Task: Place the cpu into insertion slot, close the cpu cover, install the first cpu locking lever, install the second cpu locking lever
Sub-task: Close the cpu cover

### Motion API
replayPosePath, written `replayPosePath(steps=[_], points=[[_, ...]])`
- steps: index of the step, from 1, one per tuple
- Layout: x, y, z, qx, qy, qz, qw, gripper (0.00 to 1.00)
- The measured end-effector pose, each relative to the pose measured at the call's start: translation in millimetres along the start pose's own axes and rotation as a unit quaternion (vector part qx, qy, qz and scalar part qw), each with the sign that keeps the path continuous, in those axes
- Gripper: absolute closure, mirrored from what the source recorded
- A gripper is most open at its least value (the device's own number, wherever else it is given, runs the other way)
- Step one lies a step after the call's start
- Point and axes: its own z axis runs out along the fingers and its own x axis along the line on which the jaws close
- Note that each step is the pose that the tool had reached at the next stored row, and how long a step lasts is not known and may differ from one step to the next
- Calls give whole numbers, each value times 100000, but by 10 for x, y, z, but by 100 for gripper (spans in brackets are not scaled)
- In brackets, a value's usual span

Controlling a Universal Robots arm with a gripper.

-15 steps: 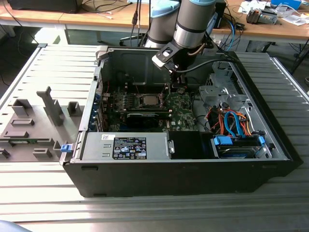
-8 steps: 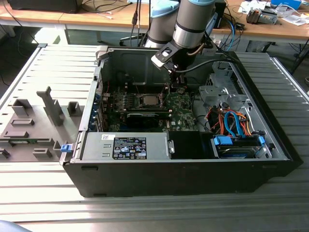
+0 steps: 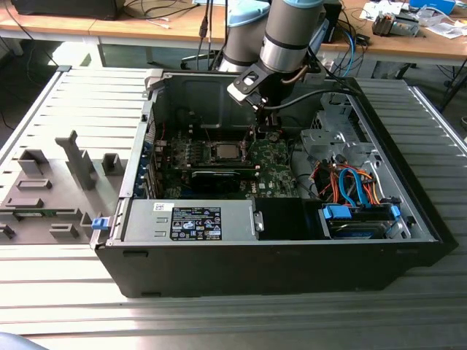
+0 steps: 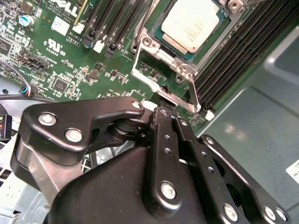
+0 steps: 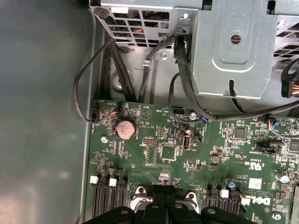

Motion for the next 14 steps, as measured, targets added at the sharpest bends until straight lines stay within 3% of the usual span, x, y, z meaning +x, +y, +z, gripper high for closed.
replayPosePath(steps=[14], points=[[7,-68,5,0,3,0,100000,89]])
